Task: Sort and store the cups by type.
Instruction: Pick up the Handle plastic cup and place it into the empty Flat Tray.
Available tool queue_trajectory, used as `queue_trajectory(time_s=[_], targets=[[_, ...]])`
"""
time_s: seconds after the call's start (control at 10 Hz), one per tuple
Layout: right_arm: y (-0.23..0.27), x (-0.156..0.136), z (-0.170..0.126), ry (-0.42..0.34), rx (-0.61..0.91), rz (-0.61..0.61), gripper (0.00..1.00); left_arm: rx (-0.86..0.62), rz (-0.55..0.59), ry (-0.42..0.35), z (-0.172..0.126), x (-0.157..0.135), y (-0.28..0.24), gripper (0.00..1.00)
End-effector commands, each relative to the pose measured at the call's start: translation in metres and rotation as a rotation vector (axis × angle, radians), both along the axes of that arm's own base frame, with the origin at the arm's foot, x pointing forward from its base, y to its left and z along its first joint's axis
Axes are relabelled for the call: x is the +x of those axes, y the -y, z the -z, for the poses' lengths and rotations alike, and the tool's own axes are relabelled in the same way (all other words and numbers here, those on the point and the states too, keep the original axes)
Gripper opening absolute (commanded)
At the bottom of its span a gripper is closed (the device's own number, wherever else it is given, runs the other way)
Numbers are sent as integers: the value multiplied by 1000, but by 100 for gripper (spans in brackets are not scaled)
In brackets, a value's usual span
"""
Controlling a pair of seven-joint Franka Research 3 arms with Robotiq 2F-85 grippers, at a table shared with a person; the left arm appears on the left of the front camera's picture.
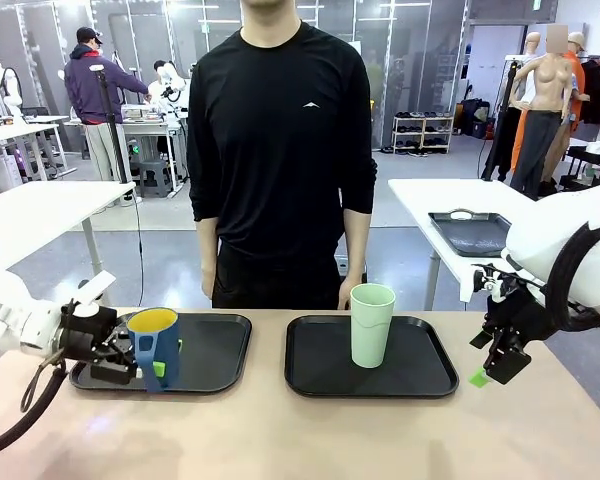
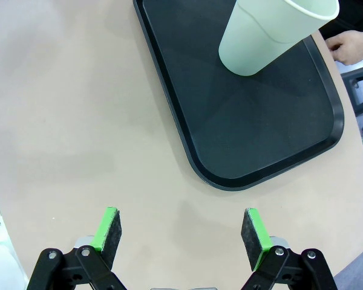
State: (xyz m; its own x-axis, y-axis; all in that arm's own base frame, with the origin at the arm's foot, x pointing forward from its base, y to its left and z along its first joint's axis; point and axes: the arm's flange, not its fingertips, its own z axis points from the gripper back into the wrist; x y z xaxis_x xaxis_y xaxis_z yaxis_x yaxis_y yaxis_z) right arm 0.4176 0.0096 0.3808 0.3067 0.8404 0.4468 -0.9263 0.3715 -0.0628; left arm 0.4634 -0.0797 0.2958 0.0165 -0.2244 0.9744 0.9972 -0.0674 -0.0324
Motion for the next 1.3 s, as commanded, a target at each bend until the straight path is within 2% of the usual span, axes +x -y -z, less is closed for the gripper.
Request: queue_trajectory(time_s=[0.0, 0.2, 0.4, 0.9, 1.2], targets=[[-1, 1, 1, 1, -8, 11, 100, 18, -24, -3, 12, 54, -10, 71], [-1, 1, 1, 1, -8, 11, 100, 82, -105, 31, 25, 98, -26, 71], [-1, 1, 1, 1, -8, 11, 100, 86, -59, 48, 34, 123, -39, 71], [-1, 1, 1, 1, -8, 11, 100, 16, -68, 21, 36, 136, -48, 71], [-1, 1, 1, 1, -8, 11, 100, -6, -47, 18, 47, 142, -51, 71]])
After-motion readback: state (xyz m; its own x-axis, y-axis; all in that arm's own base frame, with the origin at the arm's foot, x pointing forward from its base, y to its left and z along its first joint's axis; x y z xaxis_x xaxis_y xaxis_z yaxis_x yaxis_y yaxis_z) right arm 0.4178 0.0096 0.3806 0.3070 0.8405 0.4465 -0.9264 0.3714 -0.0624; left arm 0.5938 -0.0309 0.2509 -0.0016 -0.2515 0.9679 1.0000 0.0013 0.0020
